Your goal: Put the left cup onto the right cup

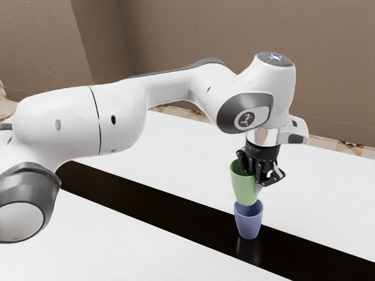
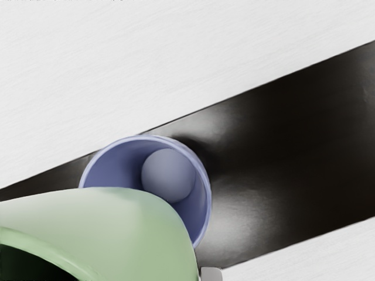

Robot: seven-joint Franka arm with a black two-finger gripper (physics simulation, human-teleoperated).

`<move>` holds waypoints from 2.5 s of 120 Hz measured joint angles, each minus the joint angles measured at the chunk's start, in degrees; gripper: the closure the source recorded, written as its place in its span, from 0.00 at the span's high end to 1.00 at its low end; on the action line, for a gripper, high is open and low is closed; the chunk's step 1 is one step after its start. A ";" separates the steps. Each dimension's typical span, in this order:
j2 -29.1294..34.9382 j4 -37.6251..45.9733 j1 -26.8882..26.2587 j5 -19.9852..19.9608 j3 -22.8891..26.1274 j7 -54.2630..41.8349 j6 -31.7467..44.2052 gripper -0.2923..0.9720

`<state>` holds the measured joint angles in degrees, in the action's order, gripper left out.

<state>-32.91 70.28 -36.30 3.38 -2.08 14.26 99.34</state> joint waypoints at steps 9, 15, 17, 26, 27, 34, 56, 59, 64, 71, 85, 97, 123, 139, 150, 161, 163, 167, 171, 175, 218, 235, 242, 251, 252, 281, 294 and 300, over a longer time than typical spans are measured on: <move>-0.81 -0.79 0.18 0.00 -0.02 0.25 -0.20 0.15; -1.37 -1.36 0.26 0.00 -0.01 0.41 -0.30 0.15; -1.51 -1.52 0.28 0.00 -0.01 0.45 -0.33 0.15; -2.38 -2.36 0.34 -0.03 0.00 0.65 -0.43 0.15; -2.50 -2.45 0.34 -0.03 0.00 0.67 -0.44 0.15; -3.14 -3.00 0.36 -0.05 0.01 0.82 -0.49 0.15; -4.28 -3.52 0.52 -0.14 0.08 1.19 -0.57 0.15; -4.43 -3.54 0.60 -0.15 0.09 1.23 -0.57 0.15; -4.64 -3.54 0.71 -0.16 0.09 1.30 -0.55 0.15; -4.86 -3.55 0.77 -0.18 0.09 1.39 -0.53 0.15; -5.54 -3.88 0.99 -0.23 0.09 1.55 -0.46 0.15; -6.17 -4.04 1.40 -0.31 0.14 1.68 -0.31 0.15; -7.31 -4.51 1.52 -0.45 0.17 1.91 0.11 0.15; -7.87 -4.90 1.57 -0.51 0.33 2.04 0.32 0.15; -8.29 -5.11 1.55 -0.52 0.56 2.12 0.46 0.15; -8.71 -5.21 1.55 -0.53 0.71 2.21 0.56 0.15; -8.77 -5.21 1.56 -0.53 0.73 2.22 0.57 0.15; -8.88 -5.21 1.57 -0.54 0.75 2.25 0.60 0.15; -8.93 -5.26 1.58 -0.54 0.79 2.27 0.62 0.15; -8.96 -5.28 1.58 -0.54 0.83 2.32 0.63 0.15; -8.74 -5.50 1.53 -1.02 1.29 3.57 0.40 0.62; -8.27 -6.53 1.47 -0.92 1.34 3.99 -0.05 0.69; -8.06 -6.73 1.43 -0.86 1.30 4.16 -0.46 0.70; -7.52 -7.22 1.41 -0.78 1.30 4.43 -1.32 0.72; -7.41 -7.25 1.41 -0.77 1.30 4.46 -1.41 0.72; -1.44 -7.12 1.45 -0.97 2.07 5.62 -4.10 0.75; 1.54 -6.62 1.49 -1.04 2.14 6.07 -5.37 0.75; 2.85 -6.39 1.63 -1.03 2.15 6.14 -6.54 0.75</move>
<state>-30.07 63.90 -34.66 2.35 0.07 20.40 92.81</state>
